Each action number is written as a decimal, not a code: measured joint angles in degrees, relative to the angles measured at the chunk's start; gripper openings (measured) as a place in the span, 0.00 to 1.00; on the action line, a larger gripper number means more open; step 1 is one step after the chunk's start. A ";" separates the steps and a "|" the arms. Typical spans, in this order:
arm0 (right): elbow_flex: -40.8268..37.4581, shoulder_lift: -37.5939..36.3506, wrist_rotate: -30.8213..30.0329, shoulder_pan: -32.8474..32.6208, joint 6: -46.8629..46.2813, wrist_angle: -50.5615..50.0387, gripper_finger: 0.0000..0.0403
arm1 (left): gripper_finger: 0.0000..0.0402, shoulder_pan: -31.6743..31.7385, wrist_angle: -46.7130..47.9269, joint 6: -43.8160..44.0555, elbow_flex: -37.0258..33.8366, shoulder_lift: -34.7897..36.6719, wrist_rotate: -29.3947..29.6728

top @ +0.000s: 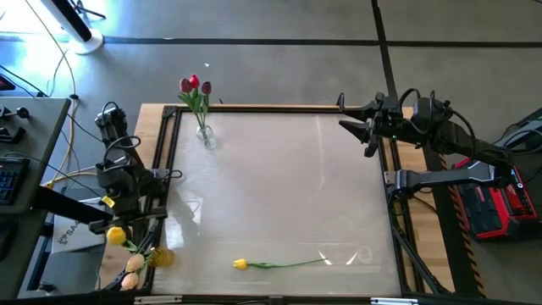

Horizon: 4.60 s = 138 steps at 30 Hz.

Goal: Sort flowers into vase by color
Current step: Put the top yellow flower into the yellow vase, then adjust the yellow vase

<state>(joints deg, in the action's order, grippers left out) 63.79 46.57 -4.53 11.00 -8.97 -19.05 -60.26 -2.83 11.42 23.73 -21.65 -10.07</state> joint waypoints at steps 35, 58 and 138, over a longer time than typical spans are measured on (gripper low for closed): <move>0.01 0.00 0.00 0.00 0.00 0.01 0.43 | 0.08 -13.90 -11.80 -0.04 -14.71 -0.09 18.06; 0.01 0.00 0.00 0.00 0.00 0.00 0.43 | 0.16 -20.58 -2.10 4.50 -14.69 -0.09 33.49; 0.02 0.02 0.02 0.00 0.00 0.00 0.43 | 0.61 -21.56 27.04 9.67 -5.67 0.83 22.96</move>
<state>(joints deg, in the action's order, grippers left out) 63.81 46.59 -4.51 11.00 -8.97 -19.05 -81.82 24.21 21.09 18.06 -20.82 12.90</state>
